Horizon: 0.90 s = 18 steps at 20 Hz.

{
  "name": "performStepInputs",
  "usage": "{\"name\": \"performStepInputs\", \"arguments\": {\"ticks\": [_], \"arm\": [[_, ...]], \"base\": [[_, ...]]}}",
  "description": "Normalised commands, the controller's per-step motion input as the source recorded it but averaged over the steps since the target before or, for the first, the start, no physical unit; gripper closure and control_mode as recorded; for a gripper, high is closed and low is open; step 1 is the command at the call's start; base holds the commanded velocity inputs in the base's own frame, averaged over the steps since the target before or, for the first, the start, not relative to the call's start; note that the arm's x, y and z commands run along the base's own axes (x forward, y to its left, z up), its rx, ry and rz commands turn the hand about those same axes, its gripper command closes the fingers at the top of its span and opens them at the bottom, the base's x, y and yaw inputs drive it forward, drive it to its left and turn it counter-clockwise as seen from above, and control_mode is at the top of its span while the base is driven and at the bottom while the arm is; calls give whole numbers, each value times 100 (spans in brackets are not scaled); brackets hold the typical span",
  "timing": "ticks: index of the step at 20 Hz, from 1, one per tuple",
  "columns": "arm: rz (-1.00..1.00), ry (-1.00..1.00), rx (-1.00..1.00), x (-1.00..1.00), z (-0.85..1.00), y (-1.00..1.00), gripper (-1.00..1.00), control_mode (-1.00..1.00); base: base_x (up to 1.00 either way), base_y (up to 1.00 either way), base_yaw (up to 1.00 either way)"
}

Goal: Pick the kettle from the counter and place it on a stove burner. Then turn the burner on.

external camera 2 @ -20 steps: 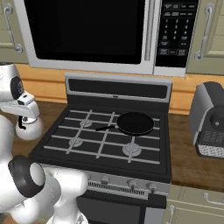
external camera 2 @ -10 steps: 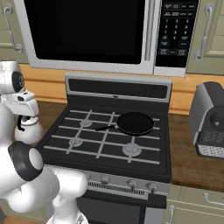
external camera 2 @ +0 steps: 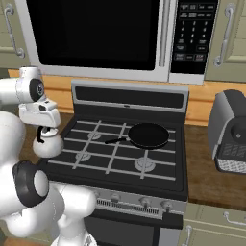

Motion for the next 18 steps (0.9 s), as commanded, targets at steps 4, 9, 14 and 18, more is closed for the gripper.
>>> {"name": "performStepInputs", "arguments": {"ticks": [4,9,14,18], "arm": [[0,-14,12,29,-15,-66,100,-100],[2,-3,4,50,-14,-42,100,-100],[2,4,-1,50,-3,-20,100,-100],[0,9,-6,4,1,-3,100,-100]], "base": [[0,0,0],[0,0,0],[0,0,0],[0,0,0]]}}
